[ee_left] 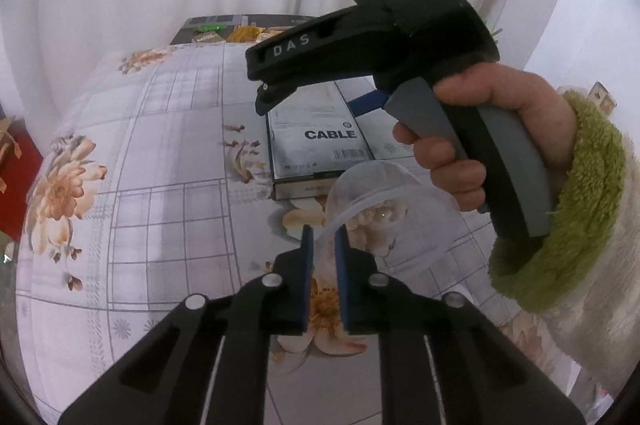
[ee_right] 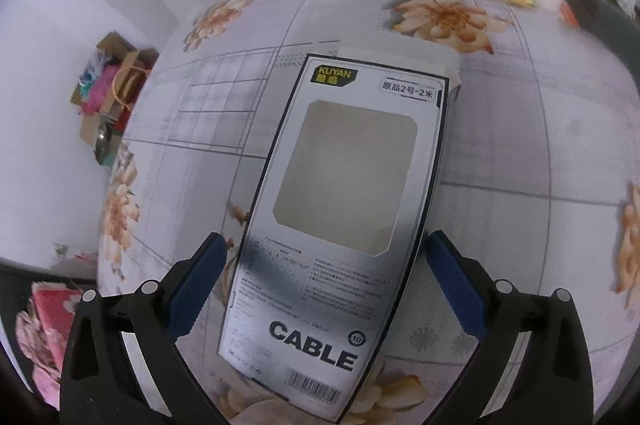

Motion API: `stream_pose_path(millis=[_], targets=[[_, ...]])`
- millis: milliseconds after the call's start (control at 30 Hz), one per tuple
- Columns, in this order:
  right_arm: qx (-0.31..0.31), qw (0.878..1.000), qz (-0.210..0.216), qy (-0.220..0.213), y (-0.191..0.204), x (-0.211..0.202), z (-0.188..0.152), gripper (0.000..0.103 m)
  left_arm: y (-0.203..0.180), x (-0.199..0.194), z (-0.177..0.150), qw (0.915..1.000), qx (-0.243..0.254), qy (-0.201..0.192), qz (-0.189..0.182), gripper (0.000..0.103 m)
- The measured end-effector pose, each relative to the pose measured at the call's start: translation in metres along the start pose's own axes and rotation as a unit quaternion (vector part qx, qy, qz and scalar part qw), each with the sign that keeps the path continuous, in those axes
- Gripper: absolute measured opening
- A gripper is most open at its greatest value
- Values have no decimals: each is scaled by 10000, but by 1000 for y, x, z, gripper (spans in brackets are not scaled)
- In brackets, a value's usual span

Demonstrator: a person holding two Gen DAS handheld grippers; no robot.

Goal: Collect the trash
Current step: 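Grasp the grey CABLE box with the right tool while the left tool grasps the clear plastic cup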

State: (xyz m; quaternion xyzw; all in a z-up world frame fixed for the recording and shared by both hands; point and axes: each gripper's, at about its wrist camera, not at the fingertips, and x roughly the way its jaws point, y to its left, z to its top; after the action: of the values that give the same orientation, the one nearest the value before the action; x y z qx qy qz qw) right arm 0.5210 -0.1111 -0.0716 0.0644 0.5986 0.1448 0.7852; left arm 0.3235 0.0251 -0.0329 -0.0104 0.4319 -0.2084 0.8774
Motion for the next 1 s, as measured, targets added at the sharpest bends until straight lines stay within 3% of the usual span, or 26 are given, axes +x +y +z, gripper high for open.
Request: stream_pose_path(millis=[167,267,367,700,867,933,1000], targets=[[-87,9997,-185,-117,-5,-3,-2,89,0,-2,-1,9999,-46,-32,-114,7],[16,9996,-124,-241,-16,-10,-7,72,1,-6,-2,9996,-126,-55,-233,5],[338,9991,51,-261,-28,-14,-16,68,-1,-13,-6,9994,-124,-69,-317,5],[467,9974,123,-527,-46,-34,-62,61,-11,-49,-38,9978,-99,36,-656,5],[438,9977,-44,-521,-50,-45,-79,59,-5,-78,-59,9972,-235,50,-702,5],[319,9981,-170,-503,-45,-49,-82,59,1,-84,-65,9971,-330,77,-679,5],[57,9982,-239,-550,-35,-55,-81,66,9,-91,-71,9960,-522,128,-717,5]])
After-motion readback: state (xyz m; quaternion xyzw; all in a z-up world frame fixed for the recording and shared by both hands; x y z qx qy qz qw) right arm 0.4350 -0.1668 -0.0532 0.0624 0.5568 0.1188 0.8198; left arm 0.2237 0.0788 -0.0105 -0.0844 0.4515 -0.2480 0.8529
